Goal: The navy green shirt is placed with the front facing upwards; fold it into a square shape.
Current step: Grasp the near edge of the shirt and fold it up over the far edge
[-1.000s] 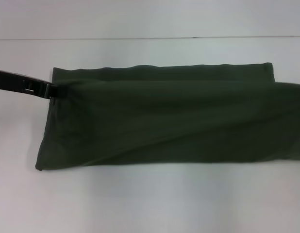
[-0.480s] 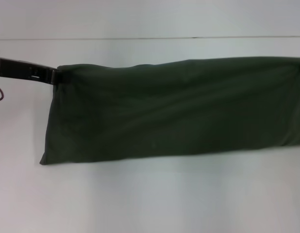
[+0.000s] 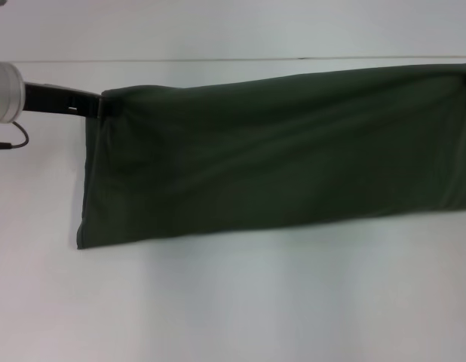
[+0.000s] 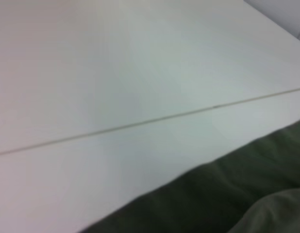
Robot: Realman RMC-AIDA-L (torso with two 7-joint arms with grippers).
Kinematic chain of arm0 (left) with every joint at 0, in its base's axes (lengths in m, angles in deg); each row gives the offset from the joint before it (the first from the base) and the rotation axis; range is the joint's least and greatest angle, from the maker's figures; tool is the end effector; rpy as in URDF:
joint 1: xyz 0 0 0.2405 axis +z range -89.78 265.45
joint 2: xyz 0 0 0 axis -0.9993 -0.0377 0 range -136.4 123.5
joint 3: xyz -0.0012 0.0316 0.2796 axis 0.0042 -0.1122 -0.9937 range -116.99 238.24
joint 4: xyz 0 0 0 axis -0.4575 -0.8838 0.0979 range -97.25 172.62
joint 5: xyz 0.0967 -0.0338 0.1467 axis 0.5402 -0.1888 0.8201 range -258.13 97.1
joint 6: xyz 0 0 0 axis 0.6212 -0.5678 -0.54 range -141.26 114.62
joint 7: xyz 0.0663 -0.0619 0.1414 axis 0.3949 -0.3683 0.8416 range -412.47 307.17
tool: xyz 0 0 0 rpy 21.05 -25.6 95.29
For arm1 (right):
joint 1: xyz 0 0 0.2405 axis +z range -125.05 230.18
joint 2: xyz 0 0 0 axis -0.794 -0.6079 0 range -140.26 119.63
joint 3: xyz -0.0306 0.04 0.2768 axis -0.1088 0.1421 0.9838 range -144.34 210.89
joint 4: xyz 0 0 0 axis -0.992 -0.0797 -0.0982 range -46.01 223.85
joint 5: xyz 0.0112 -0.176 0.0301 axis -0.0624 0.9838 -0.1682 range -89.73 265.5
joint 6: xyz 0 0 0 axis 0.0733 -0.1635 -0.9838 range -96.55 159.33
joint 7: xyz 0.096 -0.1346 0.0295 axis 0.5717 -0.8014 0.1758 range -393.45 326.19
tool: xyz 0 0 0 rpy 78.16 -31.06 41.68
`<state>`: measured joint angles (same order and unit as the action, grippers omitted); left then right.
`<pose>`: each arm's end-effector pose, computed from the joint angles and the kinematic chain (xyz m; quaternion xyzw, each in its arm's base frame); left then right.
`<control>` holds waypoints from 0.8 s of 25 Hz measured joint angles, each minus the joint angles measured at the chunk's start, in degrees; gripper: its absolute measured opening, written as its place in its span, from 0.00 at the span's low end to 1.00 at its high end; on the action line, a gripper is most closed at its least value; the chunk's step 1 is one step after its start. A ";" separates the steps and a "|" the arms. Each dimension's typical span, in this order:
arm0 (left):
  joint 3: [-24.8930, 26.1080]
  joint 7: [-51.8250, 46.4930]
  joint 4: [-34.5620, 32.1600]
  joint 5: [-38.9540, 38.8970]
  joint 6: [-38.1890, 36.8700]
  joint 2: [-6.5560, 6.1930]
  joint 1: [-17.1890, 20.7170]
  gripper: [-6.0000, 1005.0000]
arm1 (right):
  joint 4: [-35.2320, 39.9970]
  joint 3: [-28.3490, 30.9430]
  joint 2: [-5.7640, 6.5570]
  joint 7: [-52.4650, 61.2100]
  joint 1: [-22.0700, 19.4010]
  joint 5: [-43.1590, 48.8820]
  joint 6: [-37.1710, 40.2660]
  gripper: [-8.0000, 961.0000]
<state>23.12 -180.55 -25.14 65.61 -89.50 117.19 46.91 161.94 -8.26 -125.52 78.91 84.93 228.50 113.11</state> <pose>-0.2364 0.4077 0.0043 -0.8616 -0.4185 -0.0708 0.2783 0.2733 0.3898 0.0860 -0.9000 0.2686 -0.0071 0.3434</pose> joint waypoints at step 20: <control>-4.42 0.30 5.45 -1.33 15.15 0.20 0.50 0.06 | -15.18 -2.80 -1.96 -10.17 4.22 -0.22 -22.22 0.07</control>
<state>18.71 -180.25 -19.68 64.28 -74.35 117.39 47.41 146.76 -11.06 -127.48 68.74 89.15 228.28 90.89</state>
